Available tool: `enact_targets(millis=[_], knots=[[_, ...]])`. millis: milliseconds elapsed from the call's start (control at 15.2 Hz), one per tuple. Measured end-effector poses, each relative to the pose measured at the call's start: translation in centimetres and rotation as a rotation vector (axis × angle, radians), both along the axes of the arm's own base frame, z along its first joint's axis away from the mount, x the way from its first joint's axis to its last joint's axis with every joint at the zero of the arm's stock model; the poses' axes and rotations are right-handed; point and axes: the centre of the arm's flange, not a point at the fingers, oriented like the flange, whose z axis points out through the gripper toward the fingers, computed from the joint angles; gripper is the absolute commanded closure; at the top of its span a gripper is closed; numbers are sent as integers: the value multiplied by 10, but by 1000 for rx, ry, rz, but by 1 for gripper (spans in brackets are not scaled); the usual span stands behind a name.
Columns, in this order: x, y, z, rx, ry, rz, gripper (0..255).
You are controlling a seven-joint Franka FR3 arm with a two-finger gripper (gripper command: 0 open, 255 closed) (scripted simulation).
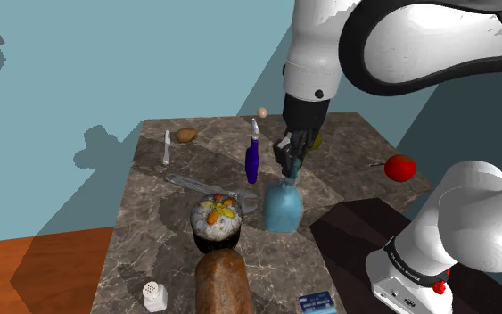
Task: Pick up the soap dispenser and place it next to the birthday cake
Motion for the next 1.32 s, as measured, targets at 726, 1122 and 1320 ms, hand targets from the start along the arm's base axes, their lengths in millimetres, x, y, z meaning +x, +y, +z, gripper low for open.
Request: enact_targets(millis=[726, 1122, 1320], knots=[[1, -1, -58, 0, 0, 0, 255], [1, -1, -90, 0, 0, 0, 255], [1, -1, -101, 0, 0, 0, 255]])
